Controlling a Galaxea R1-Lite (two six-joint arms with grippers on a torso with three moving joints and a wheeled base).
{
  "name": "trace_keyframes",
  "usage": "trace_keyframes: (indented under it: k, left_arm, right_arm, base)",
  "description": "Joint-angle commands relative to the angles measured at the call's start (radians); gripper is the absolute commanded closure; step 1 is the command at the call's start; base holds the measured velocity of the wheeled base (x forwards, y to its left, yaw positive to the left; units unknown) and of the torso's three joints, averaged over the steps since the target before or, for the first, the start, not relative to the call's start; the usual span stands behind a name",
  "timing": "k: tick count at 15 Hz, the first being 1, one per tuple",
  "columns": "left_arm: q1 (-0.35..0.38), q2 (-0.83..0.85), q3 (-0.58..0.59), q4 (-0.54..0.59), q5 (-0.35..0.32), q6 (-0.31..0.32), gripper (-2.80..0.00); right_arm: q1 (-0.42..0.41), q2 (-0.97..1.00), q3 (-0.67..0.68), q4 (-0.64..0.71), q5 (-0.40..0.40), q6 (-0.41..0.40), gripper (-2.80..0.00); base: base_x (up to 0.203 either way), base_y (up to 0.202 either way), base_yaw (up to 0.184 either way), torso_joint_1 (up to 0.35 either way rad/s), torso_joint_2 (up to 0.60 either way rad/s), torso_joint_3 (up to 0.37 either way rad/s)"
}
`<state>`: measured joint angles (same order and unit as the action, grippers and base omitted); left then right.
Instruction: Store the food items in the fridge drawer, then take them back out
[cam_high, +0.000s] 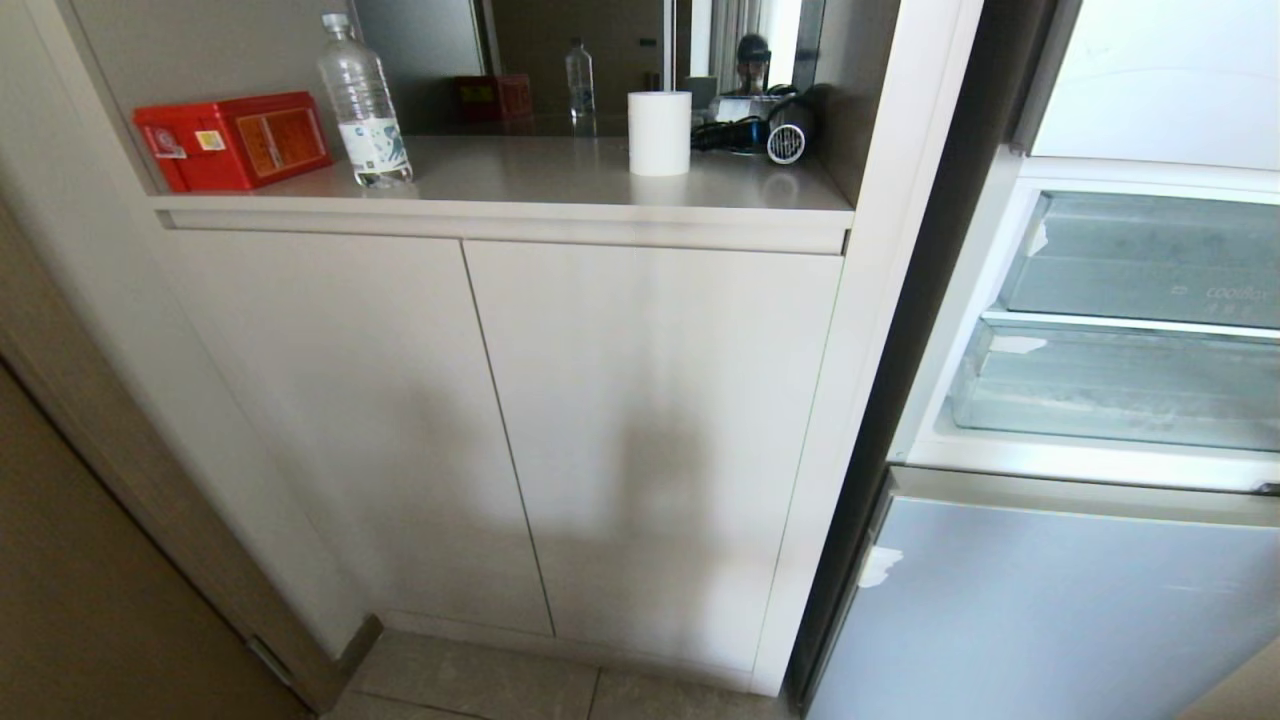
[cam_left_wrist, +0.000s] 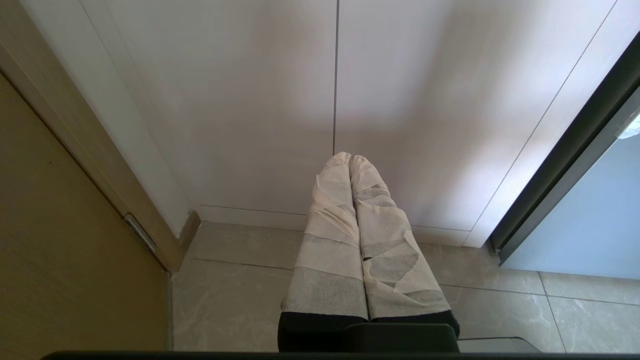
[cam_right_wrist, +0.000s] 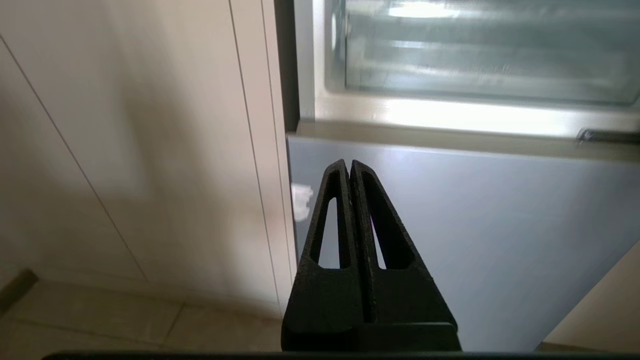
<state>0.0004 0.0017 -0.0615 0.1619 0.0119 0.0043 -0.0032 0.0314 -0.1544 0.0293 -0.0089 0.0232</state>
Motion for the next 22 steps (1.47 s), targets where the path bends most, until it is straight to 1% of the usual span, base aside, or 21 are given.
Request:
trace_keyframes:
  k: [1, 3, 7, 9, 11, 14, 16, 18, 19, 22]
  left_arm:
    - [0.000, 0.001, 0.000, 0.001, 0.000, 0.000, 0.00]
    - [0.001, 0.001, 0.000, 0.001, 0.000, 0.000, 0.00]
    - [0.001, 0.001, 0.000, 0.001, 0.000, 0.000, 0.00]
    - [0.000, 0.001, 0.000, 0.001, 0.000, 0.000, 0.00]
    - [0.000, 0.001, 0.000, 0.001, 0.000, 0.000, 0.00]
    - [0.000, 0.001, -0.001, 0.001, 0.000, 0.000, 0.00]
    - [0.000, 0.001, 0.000, 0.001, 0.000, 0.000, 0.00]
    - [0.000, 0.001, 0.000, 0.001, 0.000, 0.000, 0.00]
    - [0.001, 0.001, 0.000, 0.001, 0.000, 0.000, 0.00]
    - [0.001, 0.001, 0.000, 0.001, 0.000, 0.000, 0.00]
  right_arm:
    - [0.000, 0.175, -0.136, 0.013, 0.001, 0.011, -2.80]
    - [0.003, 0.397, -0.224, 0.006, 0.020, 0.030, -2.80]
    - [0.009, 0.791, -0.295, -0.130, 0.182, 0.088, -2.80]
    - [0.013, 0.971, -0.302, -0.245, 0.222, 0.105, -2.80]
    - [0.015, 1.156, -0.303, -0.417, 0.240, 0.115, -2.80]
    - [0.013, 1.424, -0.307, -0.722, 0.243, 0.125, -2.80]
    - [0.000, 1.579, -0.318, -0.923, 0.201, 0.126, -2.80]
    - [-0.025, 1.690, -0.338, -1.102, 0.158, 0.121, -2.80]
    - [-0.060, 1.708, -0.352, -1.147, 0.145, 0.117, -2.80]
    - [-0.123, 1.759, -0.404, -1.156, 0.140, 0.084, -2.80]
  base:
    - [0.000, 0.000, 0.000, 0.000, 0.00, 0.000]
    - [0.000, 0.000, 0.000, 0.000, 0.00, 0.000]
    - [0.000, 0.000, 0.000, 0.000, 0.00, 0.000]
    - [0.000, 0.000, 0.000, 0.000, 0.00, 0.000]
    - [0.000, 0.000, 0.000, 0.000, 0.00, 0.000]
    - [0.000, 0.000, 0.000, 0.000, 0.00, 0.000]
    - [0.000, 0.000, 0.000, 0.000, 0.00, 0.000]
    - [0.000, 0.000, 0.000, 0.000, 0.00, 0.000]
    - [0.000, 0.000, 0.000, 0.000, 0.00, 0.000]
    - [0.000, 0.000, 0.000, 0.000, 0.00, 0.000]
